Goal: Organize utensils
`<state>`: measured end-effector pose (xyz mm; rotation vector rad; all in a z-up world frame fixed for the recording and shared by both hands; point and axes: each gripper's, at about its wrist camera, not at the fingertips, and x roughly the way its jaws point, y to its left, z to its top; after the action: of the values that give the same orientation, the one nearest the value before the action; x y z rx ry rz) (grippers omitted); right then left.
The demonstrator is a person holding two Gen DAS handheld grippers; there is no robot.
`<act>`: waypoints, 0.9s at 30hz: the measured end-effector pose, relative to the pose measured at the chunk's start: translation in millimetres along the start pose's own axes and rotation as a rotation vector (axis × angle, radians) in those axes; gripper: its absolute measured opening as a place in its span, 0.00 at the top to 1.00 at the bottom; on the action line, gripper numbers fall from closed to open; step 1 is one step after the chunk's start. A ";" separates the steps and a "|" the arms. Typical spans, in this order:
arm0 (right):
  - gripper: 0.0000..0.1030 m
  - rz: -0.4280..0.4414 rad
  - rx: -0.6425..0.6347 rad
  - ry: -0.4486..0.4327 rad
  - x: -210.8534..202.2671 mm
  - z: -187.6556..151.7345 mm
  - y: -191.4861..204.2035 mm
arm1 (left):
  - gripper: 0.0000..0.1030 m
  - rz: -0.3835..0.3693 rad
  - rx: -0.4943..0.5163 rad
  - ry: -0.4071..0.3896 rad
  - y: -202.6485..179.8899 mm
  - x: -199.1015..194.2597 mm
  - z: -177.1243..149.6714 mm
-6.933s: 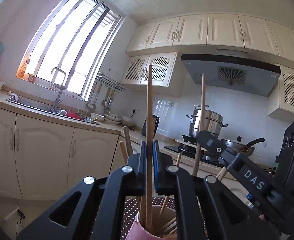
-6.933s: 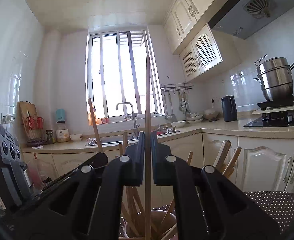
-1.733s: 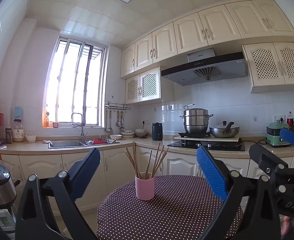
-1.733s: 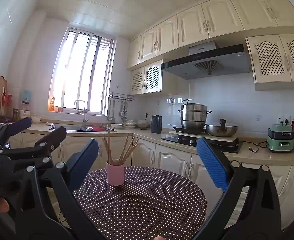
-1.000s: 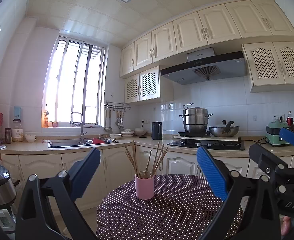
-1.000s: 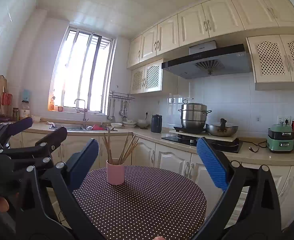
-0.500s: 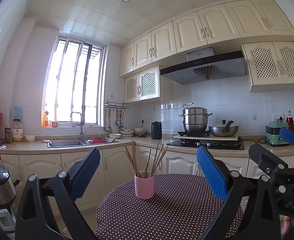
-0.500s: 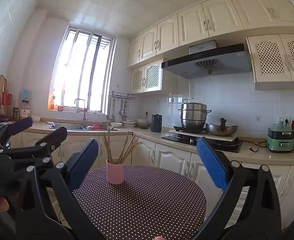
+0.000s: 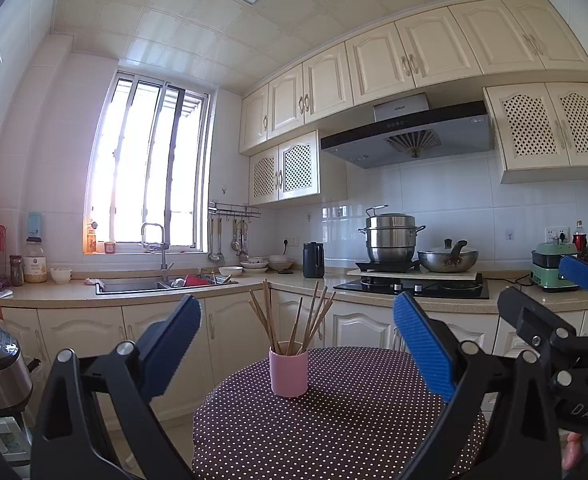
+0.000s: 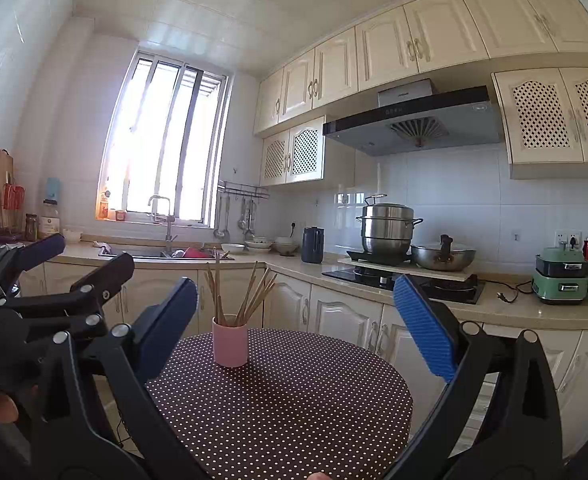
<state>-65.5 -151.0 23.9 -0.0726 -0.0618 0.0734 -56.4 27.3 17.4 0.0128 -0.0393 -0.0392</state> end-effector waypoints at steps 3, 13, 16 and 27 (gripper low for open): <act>0.06 0.001 0.001 0.003 -0.2 -1.1 -0.3 | 0.08 0.001 0.002 0.000 -0.4 0.1 0.1; 0.06 0.000 0.000 0.003 0.1 -2.7 -1.5 | 0.08 -0.002 -0.002 0.003 -0.3 0.1 -2.2; 0.06 0.000 0.001 0.006 0.9 -3.7 -2.0 | 0.08 -0.001 0.000 0.003 -0.2 0.2 -2.0; 0.06 0.000 0.001 0.005 1.5 -3.9 -2.5 | 0.08 0.000 0.001 0.004 -1.8 0.3 -2.4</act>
<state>-63.5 -153.6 20.4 -0.0722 -0.0567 0.0736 -56.1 25.6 14.9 0.0134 -0.0354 -0.0389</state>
